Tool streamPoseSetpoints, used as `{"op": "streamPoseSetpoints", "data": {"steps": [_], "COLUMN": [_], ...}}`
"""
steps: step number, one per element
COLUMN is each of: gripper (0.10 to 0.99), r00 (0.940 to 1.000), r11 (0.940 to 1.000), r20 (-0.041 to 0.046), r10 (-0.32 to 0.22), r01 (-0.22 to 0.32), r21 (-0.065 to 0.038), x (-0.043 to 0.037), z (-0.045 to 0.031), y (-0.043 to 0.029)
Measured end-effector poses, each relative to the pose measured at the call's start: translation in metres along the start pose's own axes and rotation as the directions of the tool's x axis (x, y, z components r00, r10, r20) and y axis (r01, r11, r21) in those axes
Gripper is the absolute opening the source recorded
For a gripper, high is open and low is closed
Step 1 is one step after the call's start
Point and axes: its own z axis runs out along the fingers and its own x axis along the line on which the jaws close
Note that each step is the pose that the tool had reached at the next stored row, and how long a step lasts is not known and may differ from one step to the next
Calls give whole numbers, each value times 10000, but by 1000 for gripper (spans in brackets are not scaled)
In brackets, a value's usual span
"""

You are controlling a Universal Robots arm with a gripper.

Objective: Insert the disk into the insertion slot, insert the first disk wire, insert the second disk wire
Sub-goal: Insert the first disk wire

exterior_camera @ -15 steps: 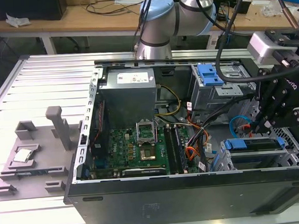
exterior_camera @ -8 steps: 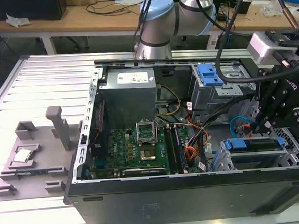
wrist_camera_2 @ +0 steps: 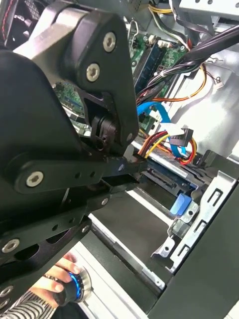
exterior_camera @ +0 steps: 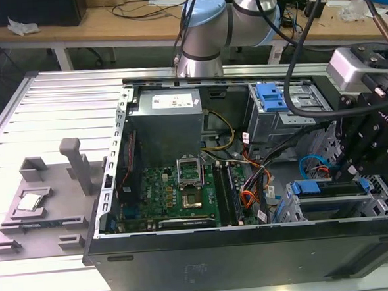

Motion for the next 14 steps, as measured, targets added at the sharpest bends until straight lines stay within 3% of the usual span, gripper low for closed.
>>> {"op": "streamPoseSetpoints", "data": {"steps": [2, 3, 9, 14], "gripper": [208, 275, 275, 255], "r00": [10000, 10000, 10000, 10000], "r11": [10000, 10000, 10000, 10000], "r20": [0, 0, 2, 0], "r10": [0, 0, -1, 0], "r01": [0, 0, 1, 0], "r21": [0, 0, -2, -2], "x": [1, 2, 1, 2], "z": [0, 0, 48, 65], "y": [0, 0, -87, -106]}}
